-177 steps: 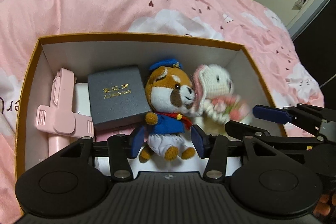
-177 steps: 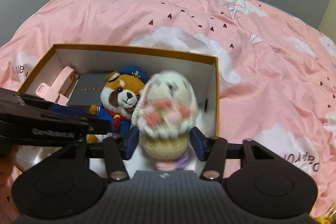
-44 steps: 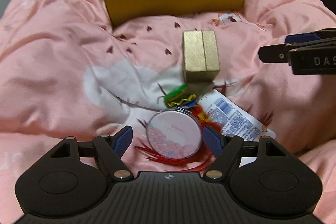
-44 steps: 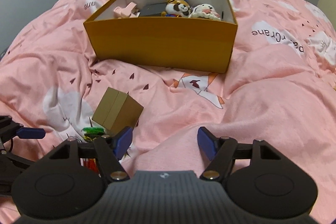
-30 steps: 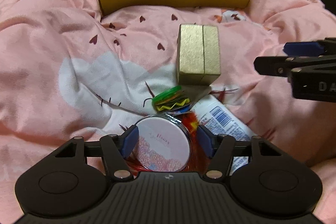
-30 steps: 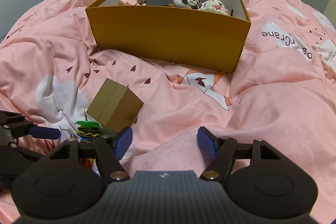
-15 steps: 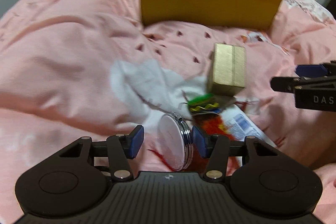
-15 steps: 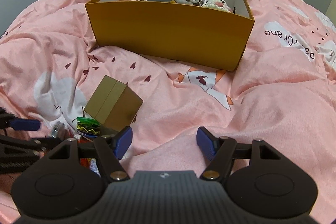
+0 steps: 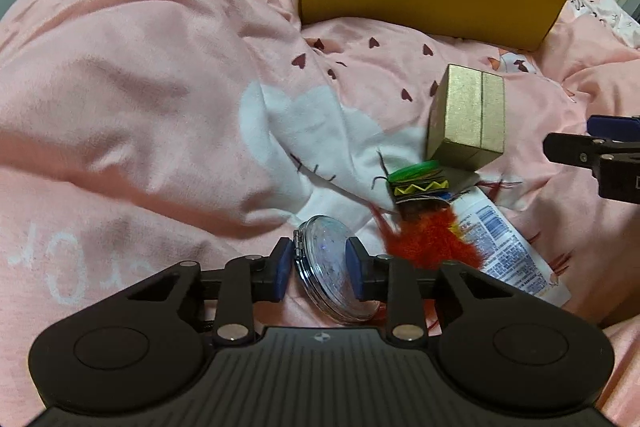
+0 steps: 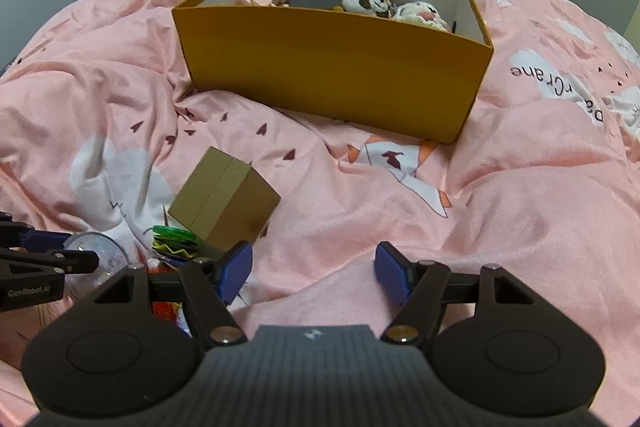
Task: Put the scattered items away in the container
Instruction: 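Lower the left tool onto the round glitter mirror and grasp it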
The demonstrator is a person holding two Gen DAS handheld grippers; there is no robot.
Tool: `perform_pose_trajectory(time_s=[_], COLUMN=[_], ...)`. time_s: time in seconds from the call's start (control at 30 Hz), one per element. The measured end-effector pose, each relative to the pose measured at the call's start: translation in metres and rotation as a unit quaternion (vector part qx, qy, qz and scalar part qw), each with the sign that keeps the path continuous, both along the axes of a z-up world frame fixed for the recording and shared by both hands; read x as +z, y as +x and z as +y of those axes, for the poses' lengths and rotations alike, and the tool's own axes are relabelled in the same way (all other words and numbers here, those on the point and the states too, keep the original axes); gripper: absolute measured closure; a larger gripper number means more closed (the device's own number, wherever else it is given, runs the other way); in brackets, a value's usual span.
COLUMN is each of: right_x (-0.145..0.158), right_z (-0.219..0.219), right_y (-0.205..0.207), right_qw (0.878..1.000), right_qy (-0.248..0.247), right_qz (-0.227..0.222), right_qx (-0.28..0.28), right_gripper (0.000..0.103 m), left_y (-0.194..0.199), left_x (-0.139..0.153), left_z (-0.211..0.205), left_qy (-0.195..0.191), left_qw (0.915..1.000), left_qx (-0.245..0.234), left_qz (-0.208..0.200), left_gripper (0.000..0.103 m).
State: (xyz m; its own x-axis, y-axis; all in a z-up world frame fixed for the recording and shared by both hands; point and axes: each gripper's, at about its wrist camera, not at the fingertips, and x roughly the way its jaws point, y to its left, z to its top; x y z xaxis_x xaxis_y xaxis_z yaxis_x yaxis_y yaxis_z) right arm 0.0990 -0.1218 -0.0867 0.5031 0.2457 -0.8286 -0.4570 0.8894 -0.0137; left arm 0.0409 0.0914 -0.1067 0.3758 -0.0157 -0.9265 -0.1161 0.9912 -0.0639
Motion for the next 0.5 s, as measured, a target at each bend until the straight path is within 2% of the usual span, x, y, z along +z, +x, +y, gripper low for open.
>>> perform_pose_trajectory(time_s=[0.17, 0.27, 0.47, 0.5], right_x=[0.0, 0.0, 0.001, 0.001], right_z=[0.002, 0.002, 0.002, 0.002], right_y=[0.001, 0.001, 0.0, 0.0], right_qw=[1.0, 1.0, 1.0, 1.0], right_qy=[-0.003, -0.002, -0.002, -0.001], right_qz=[-0.003, -0.003, -0.005, -0.006], right_qx=[-0.001, 0.0, 0.002, 0.002], right_gripper=[0.032, 0.032, 0.032, 0.032], left_y=[0.0, 0.003, 0.005, 0.005], left_x=[-0.002, -0.008, -0.014, -0.014], left_z=[-0.003, -0.003, -0.003, -0.003], left_qy=[-0.027, -0.039, -0.035, -0.036], left_qw=[0.9996, 0.999, 0.9989, 0.9989], left_qx=[-0.006, -0.008, -0.002, -0.001], left_qz=[0.002, 0.018, 0.031, 0.032], left_gripper=[0.067, 0.046, 0.046, 0.05])
